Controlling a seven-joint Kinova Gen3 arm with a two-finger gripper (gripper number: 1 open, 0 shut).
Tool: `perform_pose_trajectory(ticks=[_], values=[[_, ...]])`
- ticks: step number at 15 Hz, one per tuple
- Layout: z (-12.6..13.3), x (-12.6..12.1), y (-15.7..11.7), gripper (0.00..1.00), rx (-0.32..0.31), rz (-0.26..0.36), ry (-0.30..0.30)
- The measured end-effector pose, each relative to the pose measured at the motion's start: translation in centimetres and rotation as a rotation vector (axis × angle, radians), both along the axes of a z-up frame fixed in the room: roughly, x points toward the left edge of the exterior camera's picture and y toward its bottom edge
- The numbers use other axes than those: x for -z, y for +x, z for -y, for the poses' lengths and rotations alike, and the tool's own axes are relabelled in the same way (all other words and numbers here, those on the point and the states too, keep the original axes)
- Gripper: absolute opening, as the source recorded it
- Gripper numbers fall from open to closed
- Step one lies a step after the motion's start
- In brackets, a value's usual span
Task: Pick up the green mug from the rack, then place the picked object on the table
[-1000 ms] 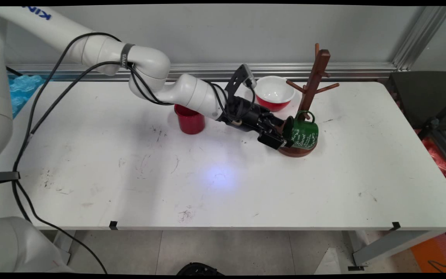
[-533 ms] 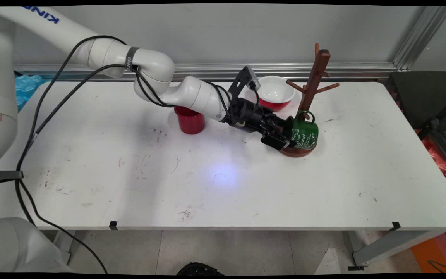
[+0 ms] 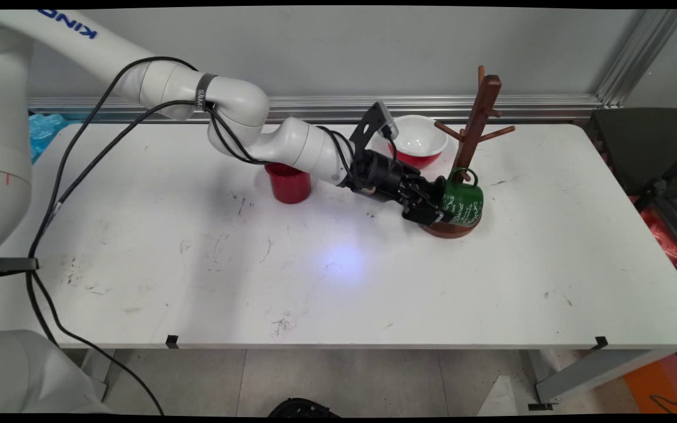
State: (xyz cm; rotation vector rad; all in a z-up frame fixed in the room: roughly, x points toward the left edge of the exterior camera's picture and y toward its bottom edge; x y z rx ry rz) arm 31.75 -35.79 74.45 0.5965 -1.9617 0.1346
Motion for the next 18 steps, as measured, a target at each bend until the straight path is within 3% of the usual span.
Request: perform_pose_trajectory(ticks=[11, 18], values=[[-0.4, -0.1, -0.5, 0.00, 0.004, -0.002, 0.004], [-1.3, -1.5, -0.3, 0.00, -0.006, -0.004, 0.011]])
